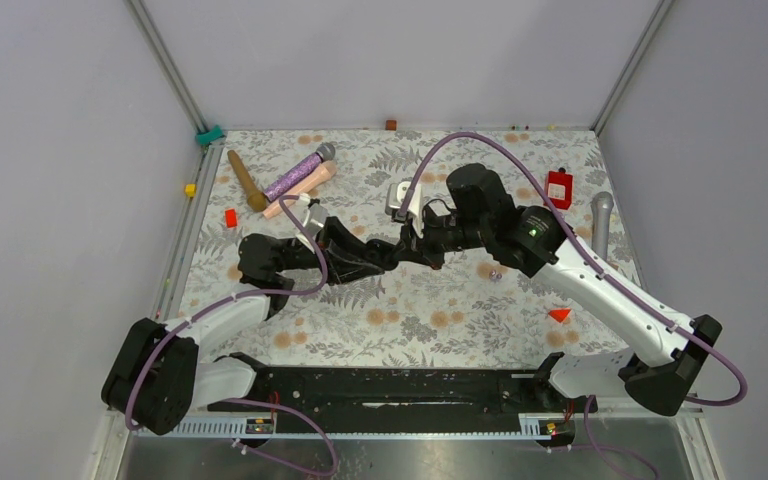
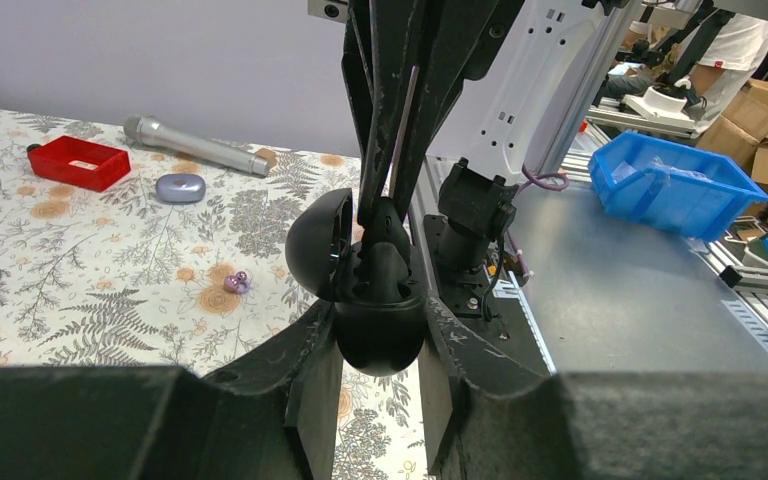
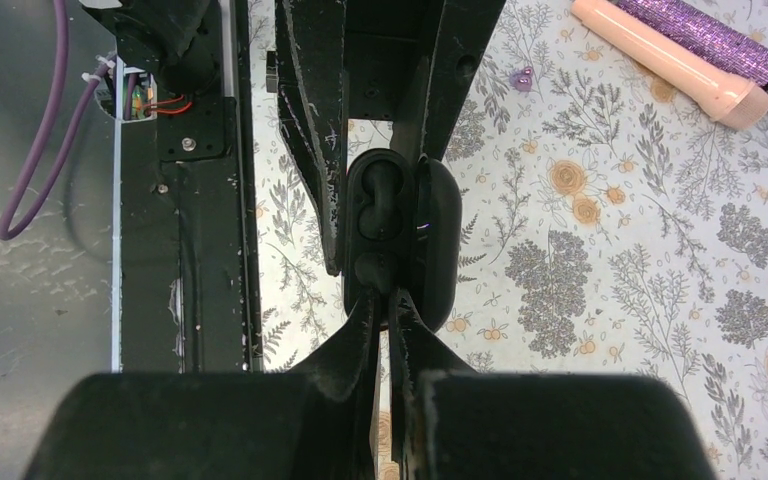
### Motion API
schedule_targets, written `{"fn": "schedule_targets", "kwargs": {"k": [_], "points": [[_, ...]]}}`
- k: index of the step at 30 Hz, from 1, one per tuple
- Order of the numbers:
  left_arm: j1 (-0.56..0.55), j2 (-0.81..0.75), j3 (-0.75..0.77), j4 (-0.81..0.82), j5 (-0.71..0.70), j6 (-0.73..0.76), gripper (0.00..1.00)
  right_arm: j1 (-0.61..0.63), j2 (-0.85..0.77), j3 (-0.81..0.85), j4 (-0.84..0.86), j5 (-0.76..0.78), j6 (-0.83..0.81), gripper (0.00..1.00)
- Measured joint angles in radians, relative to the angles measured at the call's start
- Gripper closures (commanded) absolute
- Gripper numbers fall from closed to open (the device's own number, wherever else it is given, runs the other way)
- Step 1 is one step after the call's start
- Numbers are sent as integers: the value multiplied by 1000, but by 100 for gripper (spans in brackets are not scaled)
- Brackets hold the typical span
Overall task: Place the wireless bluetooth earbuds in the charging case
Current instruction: Place the earbud in the charging case, then close the charging case.
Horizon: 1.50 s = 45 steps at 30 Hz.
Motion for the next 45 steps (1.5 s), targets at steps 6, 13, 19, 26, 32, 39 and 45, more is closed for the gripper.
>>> {"fn": "schedule_targets", "kwargs": {"k": [6, 13, 19, 26, 32, 39, 45], "points": [[1, 0, 0, 3, 1, -1, 100, 0, 3, 0, 0, -4, 14, 100], [1, 0, 0, 5, 1, -1, 100, 0, 6, 0, -3, -10, 13, 81], [0, 0, 0, 12, 0, -2, 100, 1, 7, 1, -13, -24, 4, 59], [0, 0, 0, 13, -2, -2, 100, 6, -5, 35, -72, -29, -13, 51], [0, 0, 0, 22, -2, -2, 100, -4, -56, 70, -89, -27, -16, 49], [0, 0, 0, 35, -1, -7, 100, -27, -82, 31, 18, 64, 40, 48], [2, 0, 0, 29, 6, -12, 100, -29, -25, -19, 96, 140, 97, 48]]}}
